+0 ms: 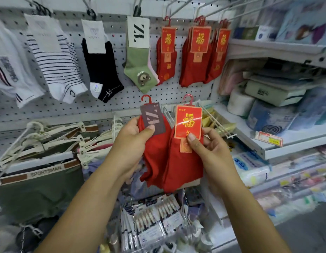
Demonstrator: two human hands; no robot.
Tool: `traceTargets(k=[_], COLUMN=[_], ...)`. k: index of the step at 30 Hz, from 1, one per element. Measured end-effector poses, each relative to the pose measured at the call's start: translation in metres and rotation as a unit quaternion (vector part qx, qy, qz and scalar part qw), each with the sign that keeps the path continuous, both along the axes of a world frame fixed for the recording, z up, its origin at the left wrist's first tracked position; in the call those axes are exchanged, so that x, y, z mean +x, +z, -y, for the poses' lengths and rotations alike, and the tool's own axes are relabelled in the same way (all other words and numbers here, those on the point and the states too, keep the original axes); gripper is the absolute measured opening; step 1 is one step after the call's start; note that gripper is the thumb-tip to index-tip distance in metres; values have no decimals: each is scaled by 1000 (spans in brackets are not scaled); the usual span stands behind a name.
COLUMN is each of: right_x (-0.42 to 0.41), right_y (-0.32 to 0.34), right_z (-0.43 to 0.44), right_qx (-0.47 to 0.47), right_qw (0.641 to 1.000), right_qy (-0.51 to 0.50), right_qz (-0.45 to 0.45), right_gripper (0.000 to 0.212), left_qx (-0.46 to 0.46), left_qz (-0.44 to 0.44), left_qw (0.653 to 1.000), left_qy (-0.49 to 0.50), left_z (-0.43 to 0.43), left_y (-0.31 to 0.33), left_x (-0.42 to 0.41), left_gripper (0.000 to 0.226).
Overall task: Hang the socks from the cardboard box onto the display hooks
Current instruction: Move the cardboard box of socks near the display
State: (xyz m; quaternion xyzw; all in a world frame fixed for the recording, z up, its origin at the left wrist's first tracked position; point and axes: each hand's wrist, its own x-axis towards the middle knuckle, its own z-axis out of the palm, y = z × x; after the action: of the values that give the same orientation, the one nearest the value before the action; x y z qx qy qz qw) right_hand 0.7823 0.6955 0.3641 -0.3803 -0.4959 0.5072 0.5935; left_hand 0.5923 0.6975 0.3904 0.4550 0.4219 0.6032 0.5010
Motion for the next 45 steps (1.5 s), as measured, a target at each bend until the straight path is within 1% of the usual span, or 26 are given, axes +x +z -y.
traceTargets(k=[4, 9, 11, 15, 21, 25, 27, 30, 32, 35, 38, 41, 43, 45], right_x=[9, 19, 21, 24, 33, 41, 45, 54, 62, 75, 87, 99, 108, 116], right_y=[22, 43, 50, 64, 76, 79, 79, 79, 78, 72, 67, 65, 68, 74], right_z=[-3, -10, -12, -14, -16, -18, -20, -23, -24, -26, -31, -44, -60, -84], right_qx=[4, 22, 29, 65, 96, 100, 54, -39, -64, -78, -76, -59, -40, -34], right_qw=[1000, 999, 999, 997, 993, 992, 997, 991, 984, 978, 980, 990, 995, 997], right_qy=[-20, -30, -23, -6, 22, 29, 45, 100, 128, 155, 152, 121, 88, 64], right_qz=[-8, -6, 5, 45, 69, 77, 35, -76, -104, -119, -106, -52, -10, 3], right_gripper=[30, 29, 31, 30, 24, 20, 15, 7, 7, 12, 13, 16, 22, 27], left_qx=[38, 72, 72, 95, 102, 90, 85, 81, 82, 77, 75, 74, 72, 60], left_qz=[-34, -106, -133, -147, -132, -95, -76, -57, -46, -34, -27, -24, -25, -31], left_qw=[999, 991, 987, 979, 977, 982, 984, 987, 988, 988, 988, 986, 984, 982], left_qy=[1, 40, 63, 103, 133, 136, 136, 125, 123, 132, 131, 146, 161, 174], left_z=[-9, -20, -22, -22, -13, -6, -4, 0, 2, 1, -3, -9, -16, -25], left_y=[21, 47, 57, 69, 69, 63, 61, 59, 56, 52, 48, 46, 46, 46], left_x=[1, 5, 6, 7, 15, 28, 38, 53, 62, 73, 83, 91, 94, 96], left_gripper=[26, 20, 17, 11, 11, 12, 12, 14, 13, 14, 20, 18, 16, 19])
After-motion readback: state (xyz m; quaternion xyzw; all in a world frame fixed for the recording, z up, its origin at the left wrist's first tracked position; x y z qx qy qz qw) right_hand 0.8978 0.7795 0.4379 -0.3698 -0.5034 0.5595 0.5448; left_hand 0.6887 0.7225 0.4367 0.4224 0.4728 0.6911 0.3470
